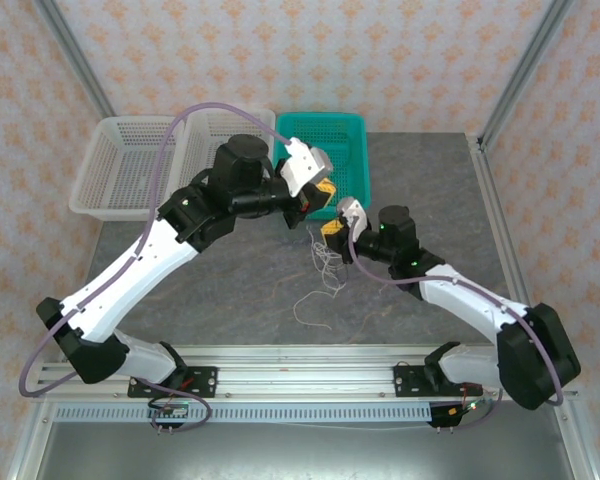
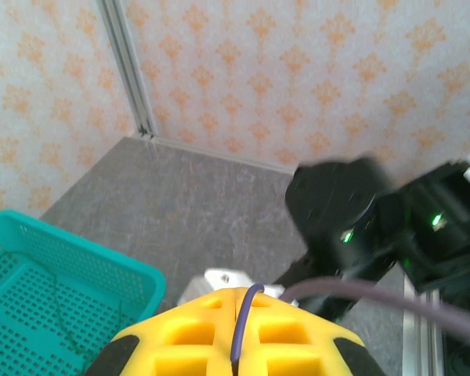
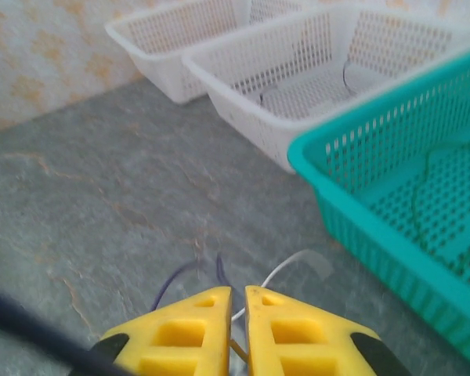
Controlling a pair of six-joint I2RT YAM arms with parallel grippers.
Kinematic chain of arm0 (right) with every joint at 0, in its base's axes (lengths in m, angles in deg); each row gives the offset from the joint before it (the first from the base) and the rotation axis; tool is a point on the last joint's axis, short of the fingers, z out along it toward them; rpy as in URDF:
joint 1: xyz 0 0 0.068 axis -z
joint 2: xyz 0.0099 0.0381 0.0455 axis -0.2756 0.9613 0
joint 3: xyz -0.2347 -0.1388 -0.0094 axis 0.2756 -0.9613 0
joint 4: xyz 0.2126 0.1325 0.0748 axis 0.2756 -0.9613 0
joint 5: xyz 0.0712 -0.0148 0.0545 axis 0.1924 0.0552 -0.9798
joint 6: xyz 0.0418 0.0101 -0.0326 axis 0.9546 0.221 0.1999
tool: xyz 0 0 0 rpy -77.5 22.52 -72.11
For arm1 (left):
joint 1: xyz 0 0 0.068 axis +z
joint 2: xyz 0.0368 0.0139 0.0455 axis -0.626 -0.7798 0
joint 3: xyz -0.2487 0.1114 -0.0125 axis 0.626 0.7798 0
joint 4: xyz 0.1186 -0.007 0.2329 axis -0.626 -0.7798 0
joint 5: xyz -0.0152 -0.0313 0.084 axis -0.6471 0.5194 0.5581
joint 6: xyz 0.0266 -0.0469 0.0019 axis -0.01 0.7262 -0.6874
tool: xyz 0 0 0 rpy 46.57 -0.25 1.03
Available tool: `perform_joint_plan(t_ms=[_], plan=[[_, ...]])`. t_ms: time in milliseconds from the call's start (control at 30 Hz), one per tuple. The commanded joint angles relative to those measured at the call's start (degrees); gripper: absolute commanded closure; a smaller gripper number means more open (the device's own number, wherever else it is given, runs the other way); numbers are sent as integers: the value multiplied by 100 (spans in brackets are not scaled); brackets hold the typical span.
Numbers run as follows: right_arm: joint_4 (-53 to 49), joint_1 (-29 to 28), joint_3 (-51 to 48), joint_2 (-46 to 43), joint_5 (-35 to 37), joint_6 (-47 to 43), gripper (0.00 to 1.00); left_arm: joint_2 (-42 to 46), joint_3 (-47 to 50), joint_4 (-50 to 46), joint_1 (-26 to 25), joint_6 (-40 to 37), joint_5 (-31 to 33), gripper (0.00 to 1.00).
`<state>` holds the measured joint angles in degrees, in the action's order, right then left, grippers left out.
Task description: Untangle the cables
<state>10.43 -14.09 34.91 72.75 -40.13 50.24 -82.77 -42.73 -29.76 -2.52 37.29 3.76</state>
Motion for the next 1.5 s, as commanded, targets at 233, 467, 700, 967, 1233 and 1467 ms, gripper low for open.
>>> perform_joint_plan(t_ms=[233,467,700,967,1233,1467], plan=[[46,-28,-876,-259,819,258,82,620,-375,1343,379,1174,1107,100],[-22,-27,-1209,-260,1191,478,81,499,-980,1598,1179,2467,1525,100],[57,-20,-1512,-260,1575,913,81,502,-1195,2202,2039,3685,1827,100],[136,-23,-1680,-239,1662,1133,78,42,-1914,2617,2926,4766,1822,100],[42,-26,-1605,-338,1414,1200,71,-560,-2554,2491,3060,5102,901,100],[-180,-32,-1027,-977,600,1059,100,-257,-1681,886,2268,3479,337,100]])
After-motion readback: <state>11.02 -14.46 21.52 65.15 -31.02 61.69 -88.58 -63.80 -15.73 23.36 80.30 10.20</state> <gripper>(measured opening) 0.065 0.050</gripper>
